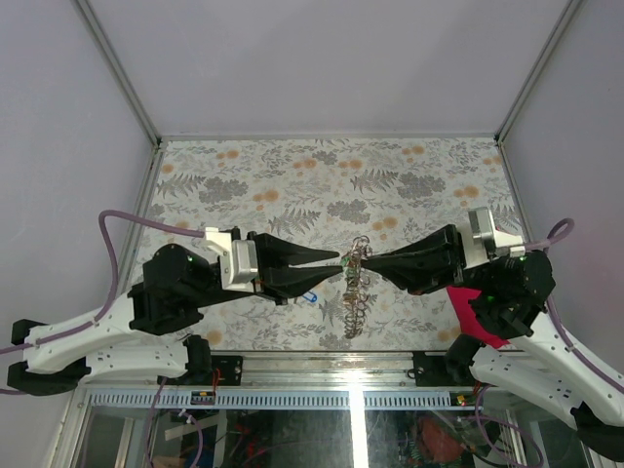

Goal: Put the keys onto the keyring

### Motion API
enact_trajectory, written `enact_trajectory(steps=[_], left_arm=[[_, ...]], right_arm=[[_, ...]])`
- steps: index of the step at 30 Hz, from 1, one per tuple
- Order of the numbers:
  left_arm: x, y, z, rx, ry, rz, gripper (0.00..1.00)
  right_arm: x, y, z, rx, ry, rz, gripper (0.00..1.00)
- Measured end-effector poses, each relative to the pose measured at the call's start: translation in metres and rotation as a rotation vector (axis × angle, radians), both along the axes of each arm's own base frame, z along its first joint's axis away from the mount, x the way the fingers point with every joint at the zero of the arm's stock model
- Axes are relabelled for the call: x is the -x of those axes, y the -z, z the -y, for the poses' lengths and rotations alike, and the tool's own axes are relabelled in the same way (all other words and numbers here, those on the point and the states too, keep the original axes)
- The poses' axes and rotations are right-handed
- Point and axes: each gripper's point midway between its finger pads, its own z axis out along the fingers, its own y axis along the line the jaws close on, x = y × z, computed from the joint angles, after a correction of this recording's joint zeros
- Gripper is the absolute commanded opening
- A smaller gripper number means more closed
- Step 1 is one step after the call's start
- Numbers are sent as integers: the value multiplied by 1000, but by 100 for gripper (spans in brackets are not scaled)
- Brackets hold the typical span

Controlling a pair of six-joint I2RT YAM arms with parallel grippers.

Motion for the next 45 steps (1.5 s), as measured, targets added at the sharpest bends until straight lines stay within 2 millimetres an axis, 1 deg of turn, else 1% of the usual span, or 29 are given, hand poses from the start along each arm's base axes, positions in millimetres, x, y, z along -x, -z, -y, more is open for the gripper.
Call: enact_trajectory(steps=[7, 15, 30, 32, 36, 40, 41, 42, 43, 45], left_arm=[[3, 4, 8, -10, 31, -5, 26], [7, 5, 17, -19, 65, -2, 26], [8, 2, 21, -12, 79, 5, 25], [8, 0, 22, -10, 80, 5, 22], [9, 0, 22, -10, 84, 6, 11], [9, 0, 23, -13, 87, 7, 10], [9, 1, 23, -13, 87, 7, 8], [9, 1, 23, -14, 87, 6, 3], [9, 1, 23, -15, 87, 6, 0], [10, 1, 23, -16, 91, 1, 0]], right_arm=[[7, -15, 4, -60, -29, 27, 0], [9, -9, -3, -33, -72, 26, 0], [11, -4, -6, -10, -101, 28, 0], [12, -5, -6, -13, -102, 28, 0], [12, -6, -6, -16, -102, 32, 0], [13, -6, -6, -15, -108, 36, 0], [14, -6, -6, -15, -109, 37, 0], [14, -6, -6, -14, -110, 37, 0], [14, -5, -6, -13, -111, 38, 0], [14, -5, -6, -12, -113, 41, 0]])
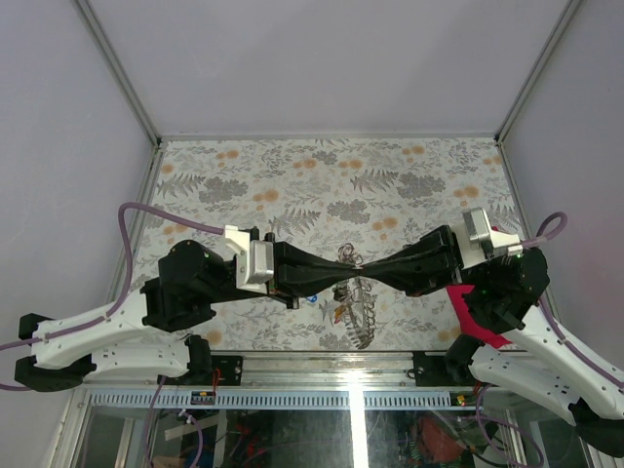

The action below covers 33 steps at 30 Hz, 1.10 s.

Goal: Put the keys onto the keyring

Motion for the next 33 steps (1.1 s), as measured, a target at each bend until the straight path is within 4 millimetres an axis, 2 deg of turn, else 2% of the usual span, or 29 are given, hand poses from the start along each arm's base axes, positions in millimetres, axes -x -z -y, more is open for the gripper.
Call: enact_trajectory(steps=[2, 5, 7, 12, 17, 20, 23, 26, 30, 33], left_arm=[[1, 0, 0, -2, 3, -3, 0], [1, 2, -1, -18, 1, -8, 0], [0, 3, -3, -41, -3, -13, 0], [-7, 16, -3, -176, -45, -42, 0], [-21, 27, -1, -351, -110, -72, 0], [-28, 37, 1, -462, -143, -87, 0], [-35, 49, 1, -609, -178, -101, 0], [-42, 72, 6, -741, -197, -115, 0], [-49, 102, 6, -926, -221, -127, 0], [-52, 117, 3, -1029, -240, -125, 0]], right_arm=[[0, 0, 0, 2, 0, 2, 4], [0, 1, 0, 19, 3, 4, 19], [-1, 1, 0, 38, 17, 14, 26], [-4, -5, 9, 106, 105, 52, 32], [-11, 2, 22, 192, 216, 60, 35], [-20, 22, 22, 274, 257, 36, 36], [-31, 52, 17, 386, 278, -9, 37], [-39, 73, 12, 467, 286, -43, 38], [-44, 92, 9, 535, 283, -66, 38], [-44, 99, 9, 554, 279, -71, 38]])
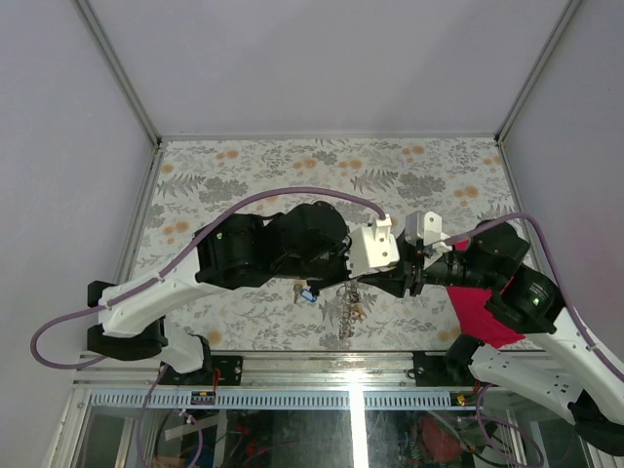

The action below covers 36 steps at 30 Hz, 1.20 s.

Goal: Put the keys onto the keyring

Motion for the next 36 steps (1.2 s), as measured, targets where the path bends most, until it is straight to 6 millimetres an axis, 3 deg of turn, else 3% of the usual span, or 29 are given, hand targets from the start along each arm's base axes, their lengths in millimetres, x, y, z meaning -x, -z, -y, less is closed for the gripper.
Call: enact_trajectory(steps=[4, 10, 19, 30, 36], left_arm=[[-1, 8, -8, -65, -3, 10, 0], [2, 2, -11, -64, 14, 19, 0], [15, 2, -7, -57, 74, 7, 0], [18, -2, -10, -48, 93, 17, 0], [18, -2, -10, -48, 96, 18, 0]], right_arm=[[0, 11, -1, 17, -4, -14, 38], [0, 24, -6, 23, -27, -29, 38], [2, 15, -17, -23, -82, -15, 33], [6, 17, -20, -18, -122, -23, 33], [6, 18, -22, -15, -131, -27, 26]])
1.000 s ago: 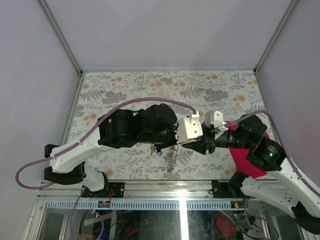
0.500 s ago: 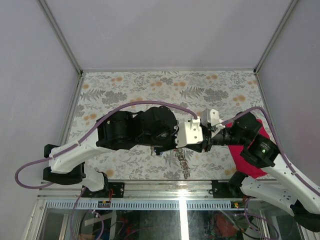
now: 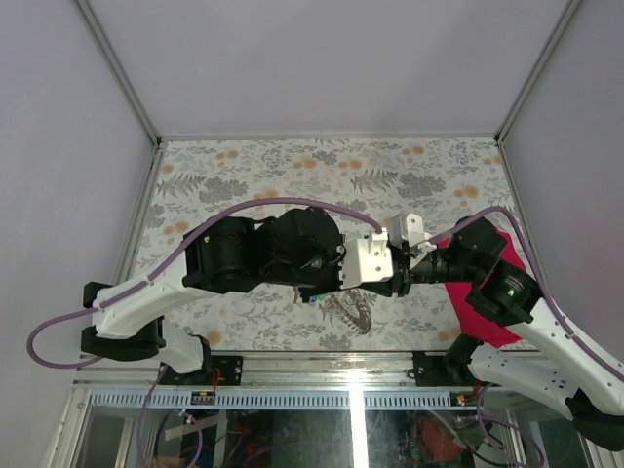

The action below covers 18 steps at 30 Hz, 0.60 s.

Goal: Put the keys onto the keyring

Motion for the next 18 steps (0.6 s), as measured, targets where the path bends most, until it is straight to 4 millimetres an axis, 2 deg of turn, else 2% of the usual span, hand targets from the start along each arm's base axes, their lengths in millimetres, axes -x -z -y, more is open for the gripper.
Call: enact_trajectory(steps=[3, 8, 13, 15, 18], left_arm=[[0, -1, -1, 2, 1, 2, 0], [1, -1, -3, 4, 3, 4, 0], [2, -3, -5, 26, 6, 9, 2], [3, -5, -6, 55, 6, 16, 14], [5, -12, -8, 130, 13, 30, 21]], right_arm=[[1, 0, -2, -1, -11, -1, 20], [3, 0, -4, -5, -39, -4, 0], [5, -3, -4, -17, -51, 0, 0], [6, -6, -5, -35, -50, 0, 0], [6, -8, -5, -69, -46, -10, 0]])
